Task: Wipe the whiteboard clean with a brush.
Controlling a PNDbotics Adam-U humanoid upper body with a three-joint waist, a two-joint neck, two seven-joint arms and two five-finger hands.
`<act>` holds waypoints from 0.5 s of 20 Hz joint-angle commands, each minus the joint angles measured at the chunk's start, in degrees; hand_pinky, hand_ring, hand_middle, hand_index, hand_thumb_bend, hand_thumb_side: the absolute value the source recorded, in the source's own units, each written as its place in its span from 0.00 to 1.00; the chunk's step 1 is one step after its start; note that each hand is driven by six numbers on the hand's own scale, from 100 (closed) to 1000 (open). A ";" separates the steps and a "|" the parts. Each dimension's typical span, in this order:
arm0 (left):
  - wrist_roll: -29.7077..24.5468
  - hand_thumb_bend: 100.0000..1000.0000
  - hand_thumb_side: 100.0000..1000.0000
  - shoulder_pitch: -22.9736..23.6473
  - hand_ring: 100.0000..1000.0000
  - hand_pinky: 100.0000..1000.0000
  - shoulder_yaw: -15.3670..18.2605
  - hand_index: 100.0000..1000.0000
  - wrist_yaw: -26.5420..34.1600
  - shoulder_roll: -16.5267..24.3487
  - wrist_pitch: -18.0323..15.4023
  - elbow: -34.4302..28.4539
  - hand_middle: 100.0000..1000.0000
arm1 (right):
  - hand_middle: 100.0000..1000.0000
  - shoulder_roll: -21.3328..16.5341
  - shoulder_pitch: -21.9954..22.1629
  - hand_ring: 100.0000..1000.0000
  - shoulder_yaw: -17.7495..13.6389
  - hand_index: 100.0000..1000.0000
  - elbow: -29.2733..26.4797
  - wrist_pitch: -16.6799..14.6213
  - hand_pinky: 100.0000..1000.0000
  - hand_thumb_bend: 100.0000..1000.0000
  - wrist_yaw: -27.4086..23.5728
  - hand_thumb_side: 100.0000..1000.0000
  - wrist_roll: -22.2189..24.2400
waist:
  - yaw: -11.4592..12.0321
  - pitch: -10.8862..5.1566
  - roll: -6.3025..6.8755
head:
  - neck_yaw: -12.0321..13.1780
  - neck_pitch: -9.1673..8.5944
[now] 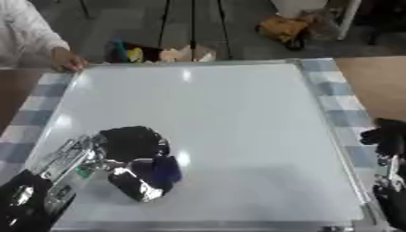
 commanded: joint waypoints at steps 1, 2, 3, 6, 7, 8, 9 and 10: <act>-0.27 0.00 0.75 -1.07 0.43 0.36 -0.55 0.37 0.43 -0.57 -1.20 -0.51 0.22 | 0.36 -1.03 -0.52 0.48 -0.13 0.64 -1.16 -0.14 0.43 0.00 -0.43 0.64 -0.11 | -0.17 -0.83 -0.24 | 0.25 -0.60; -0.28 0.00 0.75 -1.06 0.43 0.36 -0.64 0.37 0.41 -0.66 -1.47 -0.40 0.22 | 0.36 -1.02 -0.54 0.48 -0.11 0.64 -1.16 -0.14 0.43 0.00 -0.44 0.65 -0.09 | -0.23 -0.80 -0.24 | 0.25 -0.64; -0.32 0.00 0.75 -1.06 0.43 0.37 -0.69 0.37 0.31 -0.67 -1.66 -0.24 0.22 | 0.36 -1.00 -0.54 0.48 -0.11 0.64 -1.16 -0.15 0.43 0.00 -0.44 0.65 -0.07 | -0.27 -0.77 -0.24 | 0.25 -0.68; -0.40 0.00 0.77 -0.97 0.43 0.37 -0.70 0.38 -0.07 -0.58 -2.05 0.48 0.22 | 0.36 -0.97 -0.56 0.48 -0.09 0.64 -1.16 -0.12 0.43 0.00 -0.44 0.65 -0.06 | -0.37 -0.73 -0.20 | 0.28 -0.75; -0.38 0.00 0.77 -0.98 0.44 0.37 -0.64 0.38 -0.07 -0.54 -2.16 0.63 0.23 | 0.36 -0.96 -0.56 0.48 -0.08 0.64 -1.16 -0.12 0.43 0.00 -0.44 0.65 -0.06 | -0.38 -0.73 -0.19 | 0.25 -0.76; -0.33 0.00 0.77 -1.05 0.44 0.38 -0.55 0.38 -0.05 -0.48 -2.24 0.70 0.24 | 0.36 -0.97 -0.56 0.48 -0.07 0.64 -1.16 -0.11 0.43 0.00 -0.46 0.65 -0.07 | -0.37 -0.74 -0.18 | 0.24 -0.74; -0.25 0.00 0.77 -1.14 0.44 0.38 -0.46 0.38 -0.02 -0.36 -2.31 0.75 0.25 | 0.36 -0.98 -0.56 0.48 -0.05 0.64 -1.16 -0.11 0.43 0.00 -0.47 0.65 -0.07 | -0.38 -0.75 -0.17 | 0.25 -0.75; -0.20 0.00 0.78 -1.22 0.45 0.38 -0.39 0.39 0.00 -0.18 -2.37 0.80 0.26 | 0.36 -1.00 -0.56 0.48 -0.04 0.64 -1.16 -0.10 0.43 0.00 -0.49 0.65 -0.07 | -0.39 -0.76 -0.16 | 0.22 -0.81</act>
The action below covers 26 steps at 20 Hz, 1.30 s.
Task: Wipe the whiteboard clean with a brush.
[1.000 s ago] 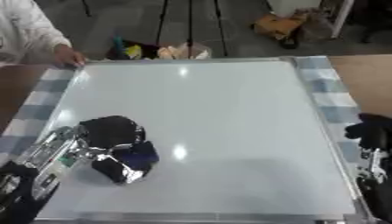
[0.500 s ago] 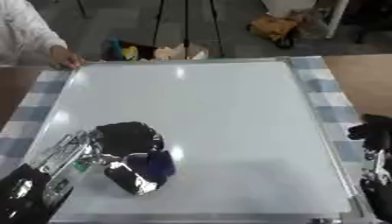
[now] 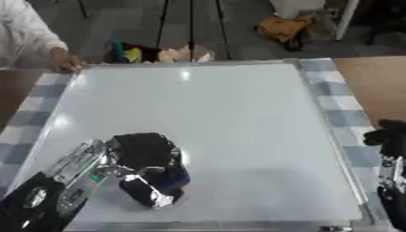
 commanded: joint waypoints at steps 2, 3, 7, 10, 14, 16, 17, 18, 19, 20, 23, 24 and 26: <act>-0.18 0.00 0.78 -1.18 0.46 0.40 0.41 0.43 -0.17 0.94 -0.86 -0.09 0.30 | 0.36 -0.98 -0.33 0.48 -0.06 0.64 -1.16 -0.06 0.43 0.00 -0.34 0.65 -0.11 | -0.02 -0.83 -0.13 | 0.05 -0.78; -0.13 0.00 0.78 -1.18 0.46 0.40 0.46 0.44 -0.24 1.09 -0.91 -0.10 0.31 | 0.36 -0.97 -0.32 0.48 -0.07 0.64 -1.16 -0.01 0.43 0.00 -0.34 0.65 -0.14 | -0.01 -0.83 -0.12 | 0.02 -0.80; 0.04 0.00 0.79 -0.98 0.50 0.43 0.64 0.47 -0.80 1.65 -1.19 -0.29 0.39 | 0.36 -0.93 -0.32 0.48 0.00 0.64 -1.16 0.13 0.43 0.00 -0.30 0.65 -0.07 | 0.10 -0.82 -0.08 | -0.05 -0.84; 0.33 0.00 0.81 -0.90 0.55 0.47 0.90 0.50 -0.85 1.98 -1.41 -0.56 0.47 | 0.36 -0.91 -0.31 0.48 0.01 0.64 -1.16 0.16 0.43 0.00 -0.26 0.66 -0.05 | 0.14 -0.79 -0.05 | -0.10 -0.90; 0.88 0.00 0.84 -1.08 0.67 0.54 1.36 0.55 -0.43 2.35 -1.82 -1.57 0.63 | 0.36 -0.87 -0.32 0.48 0.07 0.64 -1.16 0.25 0.43 0.00 -0.40 0.66 0.07 | 0.21 -0.76 -0.05 | -0.13 -0.85; 1.01 0.00 0.85 -1.14 0.68 0.54 1.73 0.53 -0.25 2.51 -1.61 -2.37 0.66 | 0.36 -0.89 -0.31 0.48 0.04 0.64 -1.16 0.21 0.43 0.00 -0.52 0.66 0.06 | 0.25 -0.76 -0.07 | -0.15 -0.85; 0.96 0.00 0.85 -1.15 0.68 0.54 1.94 0.53 -0.10 2.64 -1.40 -2.84 0.66 | 0.36 -0.90 -0.30 0.48 0.03 0.64 -1.16 0.20 0.43 0.00 -0.56 0.66 0.06 | 0.28 -0.75 -0.09 | -0.15 -0.85; 0.80 0.00 0.86 -1.15 0.69 0.54 2.07 0.53 0.06 2.81 -1.23 -3.27 0.67 | 0.36 -0.90 -0.29 0.48 0.03 0.64 -1.16 0.19 0.43 0.00 -0.59 0.66 0.08 | 0.32 -0.74 -0.10 | -0.14 -0.85; 0.61 0.00 0.86 -1.14 0.69 0.54 2.17 0.53 0.27 2.98 -1.09 -3.69 0.67 | 0.36 -0.89 -0.27 0.48 0.02 0.64 -1.16 0.20 0.43 0.00 -0.61 0.66 0.09 | 0.36 -0.74 -0.11 | -0.10 -0.86; 0.45 0.00 0.86 -1.12 0.70 0.54 2.26 0.53 0.57 3.15 -0.99 -4.15 0.70 | 0.36 -0.89 -0.27 0.48 0.00 0.64 -1.16 0.20 0.43 0.00 -0.63 0.66 0.07 | 0.41 -0.73 -0.12 | -0.07 -0.91; 0.13 0.00 0.87 -1.08 0.70 0.53 2.44 0.52 1.92 3.45 -0.80 -5.47 0.71 | 0.36 -0.90 -0.29 0.48 0.00 0.64 -1.16 0.17 0.43 0.00 -0.67 0.66 0.05 | 0.51 -0.69 -0.20 | -0.08 -1.00; 0.06 0.00 0.87 -1.07 0.70 0.53 2.50 0.52 2.52 3.51 -0.78 -5.93 0.72 | 0.36 -0.90 -0.30 0.48 0.00 0.64 -1.16 0.14 0.43 0.00 -0.68 0.66 0.04 | 0.51 -0.66 -0.23 | -0.08 -1.04; 0.05 0.00 0.88 -1.09 0.70 0.53 2.67 0.52 4.04 3.61 -0.77 -7.01 0.72 | 0.36 -0.85 -0.27 0.48 -0.01 0.64 -1.16 0.08 0.43 0.00 -0.65 0.66 0.00 | 0.47 -0.59 -0.33 | -0.08 -1.09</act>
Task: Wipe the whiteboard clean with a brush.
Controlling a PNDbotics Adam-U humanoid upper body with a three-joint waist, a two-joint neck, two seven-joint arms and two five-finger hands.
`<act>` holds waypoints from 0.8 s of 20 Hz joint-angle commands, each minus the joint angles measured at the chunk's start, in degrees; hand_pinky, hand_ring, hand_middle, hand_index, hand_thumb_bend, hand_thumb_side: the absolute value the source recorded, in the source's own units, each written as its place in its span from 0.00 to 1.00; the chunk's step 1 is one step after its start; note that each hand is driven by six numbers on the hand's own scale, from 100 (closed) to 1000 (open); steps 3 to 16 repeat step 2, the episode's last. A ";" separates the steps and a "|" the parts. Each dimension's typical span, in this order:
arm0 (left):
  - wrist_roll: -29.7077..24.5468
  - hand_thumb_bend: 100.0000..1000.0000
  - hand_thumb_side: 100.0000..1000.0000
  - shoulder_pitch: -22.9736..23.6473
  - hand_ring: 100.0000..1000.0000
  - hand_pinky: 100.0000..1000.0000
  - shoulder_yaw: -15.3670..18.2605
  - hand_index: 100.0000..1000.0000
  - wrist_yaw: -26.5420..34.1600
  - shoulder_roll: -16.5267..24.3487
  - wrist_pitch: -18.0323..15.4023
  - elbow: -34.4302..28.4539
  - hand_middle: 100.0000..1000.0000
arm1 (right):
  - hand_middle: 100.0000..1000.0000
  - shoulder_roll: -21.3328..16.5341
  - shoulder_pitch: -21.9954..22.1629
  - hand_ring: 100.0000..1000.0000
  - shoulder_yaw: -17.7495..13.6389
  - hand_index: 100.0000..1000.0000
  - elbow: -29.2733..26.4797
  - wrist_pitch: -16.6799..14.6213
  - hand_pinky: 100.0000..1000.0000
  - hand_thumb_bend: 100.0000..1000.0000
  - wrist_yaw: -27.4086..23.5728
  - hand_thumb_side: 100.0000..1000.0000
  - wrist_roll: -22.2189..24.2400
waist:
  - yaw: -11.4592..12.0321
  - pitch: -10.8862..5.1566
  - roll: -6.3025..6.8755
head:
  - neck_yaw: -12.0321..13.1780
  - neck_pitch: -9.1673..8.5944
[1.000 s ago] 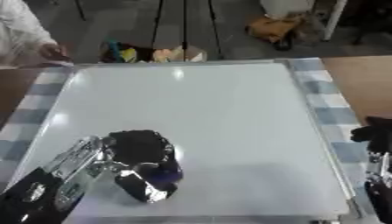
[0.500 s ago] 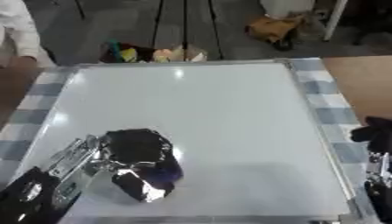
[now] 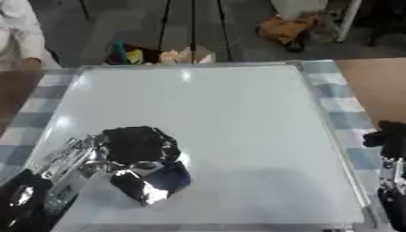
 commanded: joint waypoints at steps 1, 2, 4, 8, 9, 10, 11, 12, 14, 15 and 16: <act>-0.56 0.00 0.89 -1.00 0.70 0.53 0.95 0.52 2.58 1.51 -0.33 -2.75 0.72 | 0.36 -0.81 -0.25 0.48 -0.04 0.64 -1.16 -0.11 0.43 0.00 -0.36 0.66 0.00 | -0.04 -0.73 -0.33 | -0.03 -0.71; -0.73 0.00 0.89 -1.00 0.70 0.53 0.98 0.52 3.39 1.62 -0.43 -3.28 0.73 | 0.36 -0.78 -0.25 0.48 -0.04 0.64 -1.16 -0.12 0.43 0.00 -0.32 0.65 -0.03 | -0.06 -0.70 -0.37 | -0.04 -0.72; -0.73 0.00 0.89 -1.00 0.70 0.53 0.98 0.52 3.39 1.62 -0.43 -3.28 0.73 | 0.36 -0.78 -0.25 0.48 -0.04 0.64 -1.16 -0.12 0.43 0.00 -0.32 0.65 -0.03 | -0.06 -0.70 -0.37 | -0.04 -0.72; -0.73 0.00 0.89 -1.00 0.70 0.53 0.98 0.52 3.39 1.62 -0.43 -3.28 0.73 | 0.36 -0.78 -0.25 0.48 -0.04 0.64 -1.16 -0.12 0.43 0.00 -0.32 0.65 -0.03 | -0.06 -0.70 -0.37 | -0.04 -0.72; -0.73 0.00 0.89 -1.00 0.70 0.53 0.98 0.52 3.39 1.62 -0.43 -3.28 0.73 | 0.36 -0.78 -0.25 0.48 -0.04 0.64 -1.16 -0.12 0.43 0.00 -0.32 0.65 -0.03 | -0.06 -0.70 -0.37 | -0.04 -0.72; -0.73 0.00 0.89 -1.00 0.70 0.53 0.98 0.52 3.39 1.62 -0.43 -3.28 0.73 | 0.36 -0.78 -0.25 0.48 -0.04 0.64 -1.16 -0.12 0.43 0.00 -0.32 0.65 -0.03 | -0.06 -0.70 -0.37 | -0.04 -0.72; -0.73 0.00 0.89 -1.00 0.70 0.53 0.98 0.52 3.39 1.62 -0.43 -3.28 0.73 | 0.36 -0.78 -0.25 0.48 -0.04 0.64 -1.16 -0.12 0.43 0.00 -0.32 0.65 -0.03 | -0.06 -0.70 -0.37 | -0.04 -0.72; -0.73 0.00 0.89 -1.00 0.70 0.53 0.98 0.52 3.39 1.62 -0.43 -3.28 0.73 | 0.36 -0.78 -0.25 0.48 -0.04 0.64 -1.16 -0.12 0.43 0.00 -0.32 0.65 -0.03 | -0.06 -0.70 -0.37 | -0.04 -0.72; -0.73 0.00 0.89 -1.00 0.70 0.53 0.98 0.52 3.39 1.62 -0.43 -3.28 0.73 | 0.36 -0.78 -0.25 0.48 -0.04 0.64 -1.16 -0.12 0.43 0.00 -0.32 0.65 -0.03 | -0.06 -0.70 -0.37 | -0.04 -0.72; -0.73 0.00 0.89 -1.00 0.70 0.53 0.98 0.52 3.39 1.62 -0.43 -3.28 0.73 | 0.36 -0.78 -0.25 0.48 -0.04 0.64 -1.16 -0.12 0.43 0.00 -0.32 0.65 -0.03 | -0.06 -0.70 -0.37 | -0.04 -0.72; -0.73 0.00 0.89 -1.00 0.70 0.53 0.98 0.52 3.39 1.62 -0.43 -3.28 0.73 | 0.36 -0.78 -0.25 0.48 -0.04 0.64 -1.16 -0.12 0.43 0.00 -0.32 0.65 -0.03 | -0.06 -0.70 -0.37 | -0.04 -0.72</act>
